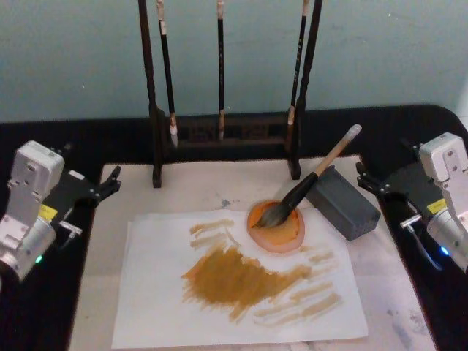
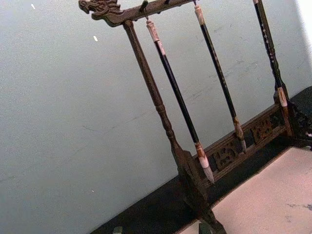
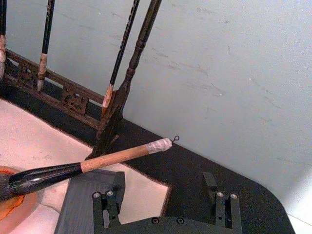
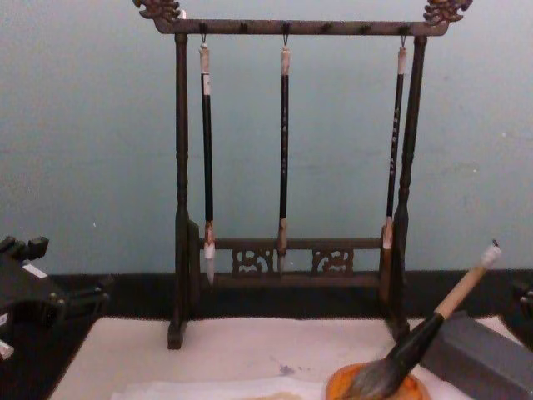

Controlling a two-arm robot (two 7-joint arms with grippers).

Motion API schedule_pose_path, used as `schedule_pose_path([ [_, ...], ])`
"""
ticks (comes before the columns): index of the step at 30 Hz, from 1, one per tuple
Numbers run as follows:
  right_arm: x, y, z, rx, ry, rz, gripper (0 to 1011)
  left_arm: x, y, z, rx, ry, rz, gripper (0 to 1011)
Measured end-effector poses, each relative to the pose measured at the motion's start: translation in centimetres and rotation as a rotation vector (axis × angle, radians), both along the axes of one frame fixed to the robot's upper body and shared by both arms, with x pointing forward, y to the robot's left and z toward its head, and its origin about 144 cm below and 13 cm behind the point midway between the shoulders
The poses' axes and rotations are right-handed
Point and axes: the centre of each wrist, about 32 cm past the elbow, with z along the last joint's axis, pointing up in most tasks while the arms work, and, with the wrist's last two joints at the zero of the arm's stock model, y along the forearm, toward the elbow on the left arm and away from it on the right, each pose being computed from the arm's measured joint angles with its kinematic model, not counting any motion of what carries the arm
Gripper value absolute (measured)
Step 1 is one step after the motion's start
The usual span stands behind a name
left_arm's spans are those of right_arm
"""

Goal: Pick up the brush from the inkstone, write on the paper, then place the brush back to its original position.

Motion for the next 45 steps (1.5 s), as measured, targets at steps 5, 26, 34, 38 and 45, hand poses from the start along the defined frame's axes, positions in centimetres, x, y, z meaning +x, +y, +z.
schedule_pose_path([
  [5,0.0,0.0,0.0,0.0,0.0,0.0,1000,0.0,0.0,0.0,0.0,0.0,0.0,1010],
  [26,0.0,0.0,0.0,0.0,0.0,0.0,1000,0.0,0.0,0.0,0.0,0.0,0.0,1010],
  [34,0.0,0.0,0.0,0.0,0.0,0.0,1000,0.0,0.0,0.0,0.0,0.0,0.0,1010],
  [38,0.0,0.0,0.0,0.0,0.0,0.0,1000,0.0,0.0,0.0,0.0,0.0,0.0,1010],
  [45,0.0,0.0,0.0,0.0,0.0,0.0,1000,0.0,0.0,0.0,0.0,0.0,0.0,1010],
])
